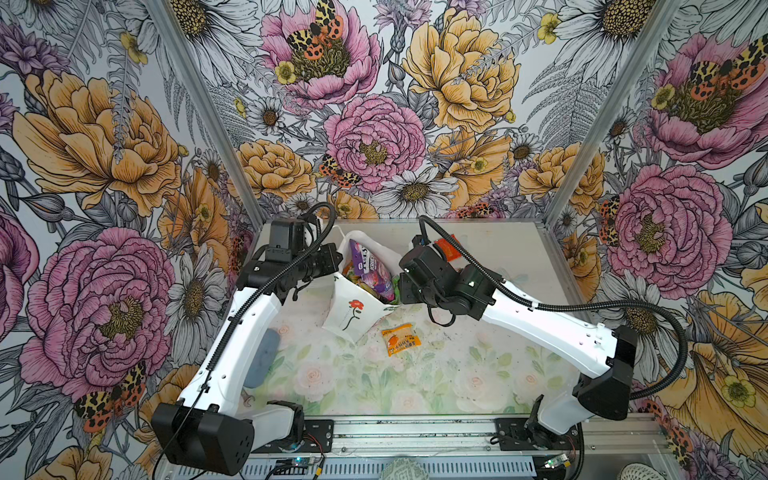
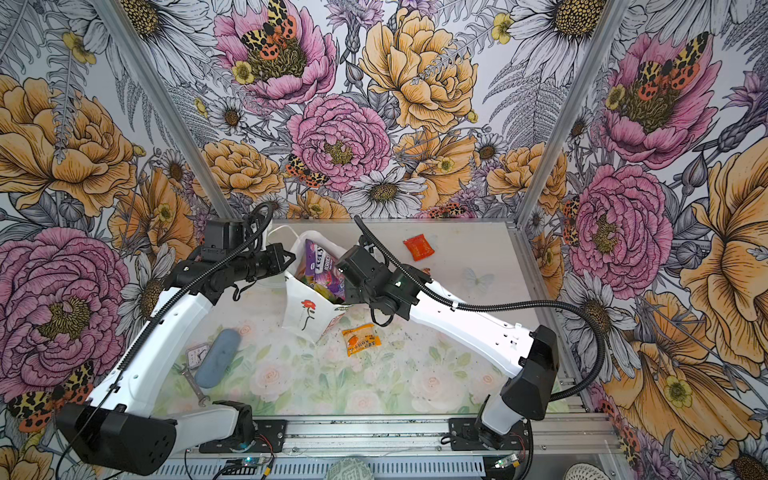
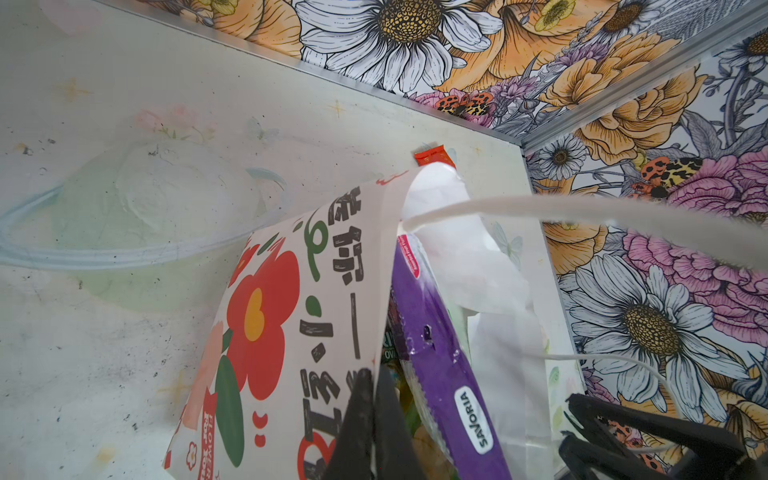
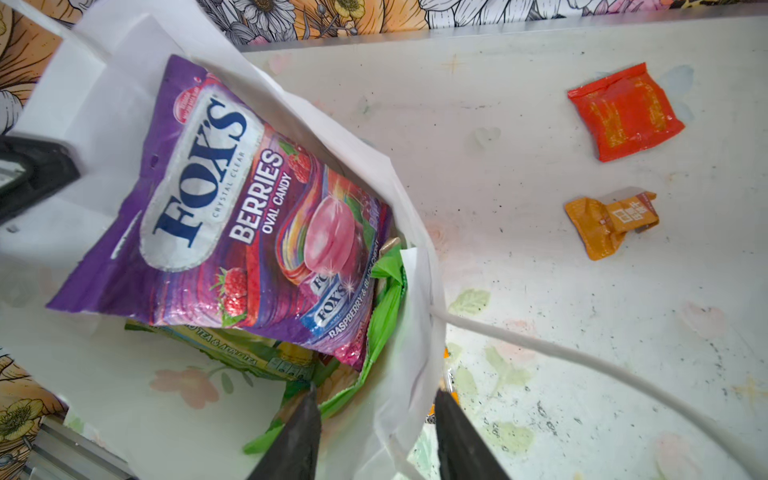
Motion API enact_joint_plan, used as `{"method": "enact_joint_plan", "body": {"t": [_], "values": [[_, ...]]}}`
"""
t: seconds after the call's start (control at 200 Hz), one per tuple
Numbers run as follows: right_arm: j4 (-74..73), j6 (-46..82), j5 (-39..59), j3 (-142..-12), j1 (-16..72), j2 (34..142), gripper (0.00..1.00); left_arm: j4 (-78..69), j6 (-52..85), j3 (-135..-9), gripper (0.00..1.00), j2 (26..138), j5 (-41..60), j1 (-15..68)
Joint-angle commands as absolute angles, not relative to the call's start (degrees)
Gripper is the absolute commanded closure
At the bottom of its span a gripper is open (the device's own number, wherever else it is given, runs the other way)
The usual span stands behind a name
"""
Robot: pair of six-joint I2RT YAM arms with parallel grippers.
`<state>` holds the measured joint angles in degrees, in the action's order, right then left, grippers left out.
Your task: Place the snacks into the paper bag
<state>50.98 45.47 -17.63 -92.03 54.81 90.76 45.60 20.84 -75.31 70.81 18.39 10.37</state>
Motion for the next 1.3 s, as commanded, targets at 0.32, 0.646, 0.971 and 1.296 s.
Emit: {"method": "enact_joint_plan", "body": {"t": [0.32,0.646,0.971,1.296], "values": [[50.82,49.14,-16.69,-90.66,52.73,93.76,0.59,39.46,20.79,-76.11,0.98,68.74,18.06,10.44],[50.98,49.79,-16.09,-93.39,52.82,97.68,0.84,39.46,20.70,-76.11,0.98,68.94,18.47,10.77],[50.98,46.32,-13.57,-103.83,52.00,101.68,1.00,41.53,19.43,-77.23,0.97,69.58,13.31,14.38],[51.26,41.33,-8.14,-122.16,48.62,106.41,1.00,51.50,22.95,-88.53,0.97,75.74,7.06,17.29]]}}
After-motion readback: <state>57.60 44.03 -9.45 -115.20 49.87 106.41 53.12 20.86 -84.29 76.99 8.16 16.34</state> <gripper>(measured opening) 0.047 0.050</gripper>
